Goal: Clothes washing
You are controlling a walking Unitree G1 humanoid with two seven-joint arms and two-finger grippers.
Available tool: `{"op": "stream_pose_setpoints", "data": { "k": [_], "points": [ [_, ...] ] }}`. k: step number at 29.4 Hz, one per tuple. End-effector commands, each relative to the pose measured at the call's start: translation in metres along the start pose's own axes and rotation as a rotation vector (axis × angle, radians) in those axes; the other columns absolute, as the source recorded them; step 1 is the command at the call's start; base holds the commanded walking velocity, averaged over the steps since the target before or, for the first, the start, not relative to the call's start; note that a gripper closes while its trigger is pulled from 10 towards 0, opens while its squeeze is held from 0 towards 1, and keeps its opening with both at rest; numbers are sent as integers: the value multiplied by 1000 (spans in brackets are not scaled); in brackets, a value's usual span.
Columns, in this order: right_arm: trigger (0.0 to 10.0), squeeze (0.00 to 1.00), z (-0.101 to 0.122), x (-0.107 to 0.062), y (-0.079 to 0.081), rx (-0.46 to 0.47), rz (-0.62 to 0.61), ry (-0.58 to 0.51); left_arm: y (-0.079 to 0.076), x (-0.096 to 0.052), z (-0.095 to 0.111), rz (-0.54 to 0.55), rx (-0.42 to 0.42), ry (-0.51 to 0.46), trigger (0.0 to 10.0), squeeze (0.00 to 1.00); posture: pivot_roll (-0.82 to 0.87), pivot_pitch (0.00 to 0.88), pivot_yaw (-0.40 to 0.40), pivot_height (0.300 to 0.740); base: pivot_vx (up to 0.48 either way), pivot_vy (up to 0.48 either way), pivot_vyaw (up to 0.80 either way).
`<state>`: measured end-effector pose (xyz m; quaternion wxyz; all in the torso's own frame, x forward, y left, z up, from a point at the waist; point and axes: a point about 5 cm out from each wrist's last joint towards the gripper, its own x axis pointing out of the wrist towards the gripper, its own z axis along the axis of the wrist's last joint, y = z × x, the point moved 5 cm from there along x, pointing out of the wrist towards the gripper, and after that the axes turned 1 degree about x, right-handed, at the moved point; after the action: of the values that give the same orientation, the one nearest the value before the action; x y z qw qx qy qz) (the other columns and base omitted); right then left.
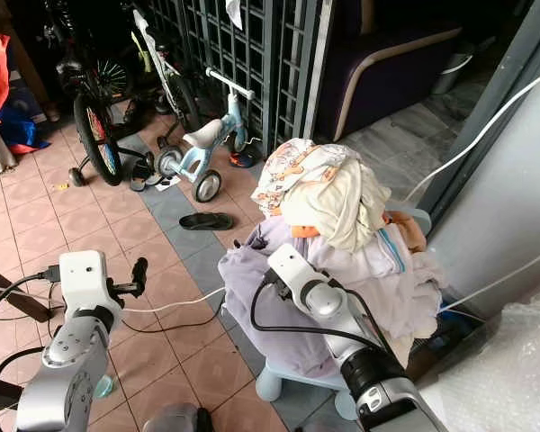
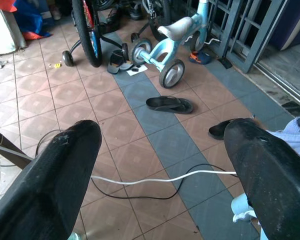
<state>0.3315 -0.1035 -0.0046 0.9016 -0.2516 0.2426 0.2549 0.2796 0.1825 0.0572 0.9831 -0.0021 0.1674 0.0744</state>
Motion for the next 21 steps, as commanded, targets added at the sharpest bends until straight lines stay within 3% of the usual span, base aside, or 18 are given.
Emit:
{"op": "stream_pose_setpoints", "data": {
  "k": [1, 6, 18, 21],
  "points": [
    [0, 0, -6, -2, 3, 26, 36, 11, -1, 2, 0, -5, -5, 8, 10000, 0, 75, 7, -7, 740, 0, 0, 0],
    [0, 0, -10, -7, 21, 8, 156, 15, -2, 3, 0, -9, -9, 9, 10000, 0, 72, 3, -8, 740, 0, 0, 0],
    [0, 0, -11, -9, 12, -13, 128, 13, -8, 8, 1, -17, -18, 5, 10000, 0, 55, 0, -16, 740, 0, 0, 0],
    [0, 0, -2, -10, 8, 3, 106, -40, -11, 9, 2, -19, -21, -1, 10000, 0, 50, 0, -21, 740, 0, 0, 0]
  ]
}}
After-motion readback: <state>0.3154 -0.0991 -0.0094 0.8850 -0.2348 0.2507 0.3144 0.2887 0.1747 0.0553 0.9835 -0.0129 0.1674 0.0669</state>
